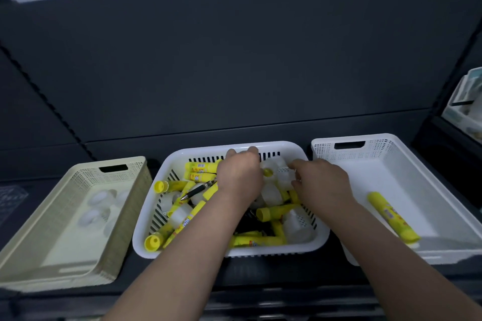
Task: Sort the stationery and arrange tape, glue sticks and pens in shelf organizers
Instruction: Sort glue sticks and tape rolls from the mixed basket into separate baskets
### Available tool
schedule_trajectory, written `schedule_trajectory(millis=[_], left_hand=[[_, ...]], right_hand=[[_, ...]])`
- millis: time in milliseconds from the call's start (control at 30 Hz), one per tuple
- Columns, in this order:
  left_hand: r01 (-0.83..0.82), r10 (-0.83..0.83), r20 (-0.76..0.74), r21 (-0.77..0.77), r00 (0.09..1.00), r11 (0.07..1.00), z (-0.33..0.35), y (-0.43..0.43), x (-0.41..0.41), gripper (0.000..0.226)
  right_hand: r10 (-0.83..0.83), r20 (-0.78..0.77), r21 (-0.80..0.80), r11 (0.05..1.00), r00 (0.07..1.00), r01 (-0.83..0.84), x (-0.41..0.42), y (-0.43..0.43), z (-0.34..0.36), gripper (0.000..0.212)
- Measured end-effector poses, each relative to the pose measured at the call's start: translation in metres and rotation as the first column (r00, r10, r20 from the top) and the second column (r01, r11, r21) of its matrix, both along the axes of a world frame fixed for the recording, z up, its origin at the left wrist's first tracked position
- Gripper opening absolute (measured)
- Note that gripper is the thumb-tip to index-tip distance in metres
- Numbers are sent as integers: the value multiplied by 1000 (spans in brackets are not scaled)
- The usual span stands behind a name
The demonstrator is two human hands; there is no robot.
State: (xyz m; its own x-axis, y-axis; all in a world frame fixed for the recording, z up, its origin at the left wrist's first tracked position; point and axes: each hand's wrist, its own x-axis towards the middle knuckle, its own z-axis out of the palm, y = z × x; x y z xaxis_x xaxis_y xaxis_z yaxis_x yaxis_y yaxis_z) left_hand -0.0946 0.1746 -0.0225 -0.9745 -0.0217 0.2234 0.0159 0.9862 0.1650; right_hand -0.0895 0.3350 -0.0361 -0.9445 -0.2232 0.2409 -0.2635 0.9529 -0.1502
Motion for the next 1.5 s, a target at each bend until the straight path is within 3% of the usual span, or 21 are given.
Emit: schedule_trajectory(millis=[167, 267, 367, 433, 500, 600, 700, 867, 1067, 1167, 1233, 1400, 1500], left_hand=[[117, -134, 67, 209, 989, 971, 9, -14, 9, 17], [361, -369, 188, 76, 910, 929, 10, -18, 19, 39], [443, -403, 245, -140, 882, 885, 7, -9, 19, 47], [465, -428, 213, -170, 878, 869, 5, -6, 18, 40], [453, -437, 168, -78, 884, 888, 5, -9, 18, 36], [365, -376, 59, 140, 925, 921, 11, -15, 21, 28], [280, -283, -12, 195, 959, 940, 17, -23, 25, 24], [115, -53, -160, 404, 986, 908, 20, -55, 43, 21], [-119, 208, -224, 356, 952, 927, 18, -158, 75, 17], [-306, 350, -115, 286, 930, 908, 17, -225, 92, 21], [-387, 387, 29, 160, 922, 908, 17, -265, 104, 23], [-326, 296, 467, -16, 834, 945, 9, -327, 127, 20], [-305, 273, 491, -15, 827, 952, -2, -344, 130, 21]], right_hand=[[94, 11, -125, 988, 996, -92, 10, 27, 5, 30], [133, 44, -162, 979, 990, -124, 21, 34, 8, 27], [182, 47, -210, 963, 982, -168, 29, 34, 14, 24], [258, 108, -254, 941, 960, -225, 33, 35, 17, 23], [323, 259, -260, 931, 910, -257, 35, 37, 20, 32], [321, 385, -111, 947, 865, -302, 36, 37, 19, 44], [314, 336, -6, 944, 888, -331, 37, 32, 21, 35], [318, 92, -227, 929, 944, -291, 35, 1, 39, 28], [355, -24, -276, 896, 934, -348, 47, -101, 38, 28], [374, -40, -307, 878, 926, -368, 52, -152, 36, 29], [391, -54, -305, 870, 919, -388, 55, -185, 36, 30], [455, -34, -290, 847, 890, -445, 61, -258, 33, 20], [509, -16, -269, 827, 860, -494, 66, -292, 27, 19]])
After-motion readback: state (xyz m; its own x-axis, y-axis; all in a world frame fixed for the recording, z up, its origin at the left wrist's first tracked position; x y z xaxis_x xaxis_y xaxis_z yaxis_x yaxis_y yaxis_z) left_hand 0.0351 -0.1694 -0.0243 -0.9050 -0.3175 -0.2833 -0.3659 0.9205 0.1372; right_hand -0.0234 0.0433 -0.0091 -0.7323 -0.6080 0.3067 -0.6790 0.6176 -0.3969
